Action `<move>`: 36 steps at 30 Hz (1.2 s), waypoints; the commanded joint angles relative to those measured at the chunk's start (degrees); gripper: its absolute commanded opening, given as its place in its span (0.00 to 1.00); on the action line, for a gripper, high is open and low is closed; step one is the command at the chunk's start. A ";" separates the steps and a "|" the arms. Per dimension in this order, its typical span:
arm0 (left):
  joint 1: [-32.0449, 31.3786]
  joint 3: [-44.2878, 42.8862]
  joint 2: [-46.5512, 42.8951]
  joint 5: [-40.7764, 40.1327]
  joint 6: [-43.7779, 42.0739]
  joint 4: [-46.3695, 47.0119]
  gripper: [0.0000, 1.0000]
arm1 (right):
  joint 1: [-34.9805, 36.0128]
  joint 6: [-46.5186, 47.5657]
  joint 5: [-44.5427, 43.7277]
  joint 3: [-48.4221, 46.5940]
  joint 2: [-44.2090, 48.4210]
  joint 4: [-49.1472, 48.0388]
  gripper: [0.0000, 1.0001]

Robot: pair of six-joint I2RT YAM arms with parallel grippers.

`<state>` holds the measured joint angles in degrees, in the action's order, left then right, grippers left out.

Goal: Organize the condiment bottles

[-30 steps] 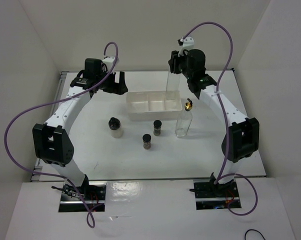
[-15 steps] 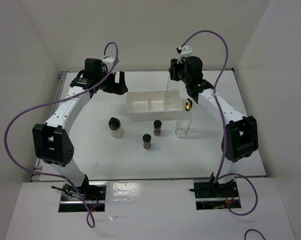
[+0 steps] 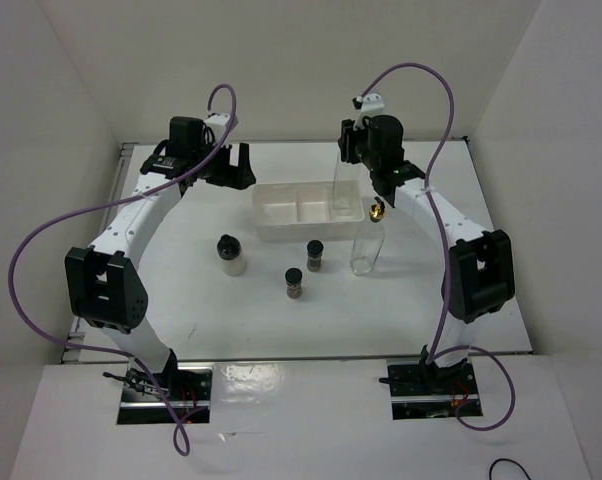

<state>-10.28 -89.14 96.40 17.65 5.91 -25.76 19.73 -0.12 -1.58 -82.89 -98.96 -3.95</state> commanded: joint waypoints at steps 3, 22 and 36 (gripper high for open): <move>-0.18 0.46 -0.69 0.10 -1.25 0.97 1.00 | 0.23 0.21 -1.05 -0.16 -0.71 -7.92 0.00; -0.18 0.99 -1.21 -0.42 -1.78 0.97 1.00 | 0.23 -0.32 -2.11 0.89 -4.05 -7.92 0.00; -0.18 1.52 -1.74 -0.42 -2.31 0.45 1.00 | 0.23 -0.93 -3.69 1.41 -3.00 -5.99 0.35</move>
<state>-10.28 -87.74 96.38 16.78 4.64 -26.11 19.73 -0.32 -3.53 -81.93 -103.00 -6.24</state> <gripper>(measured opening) 1.000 0.437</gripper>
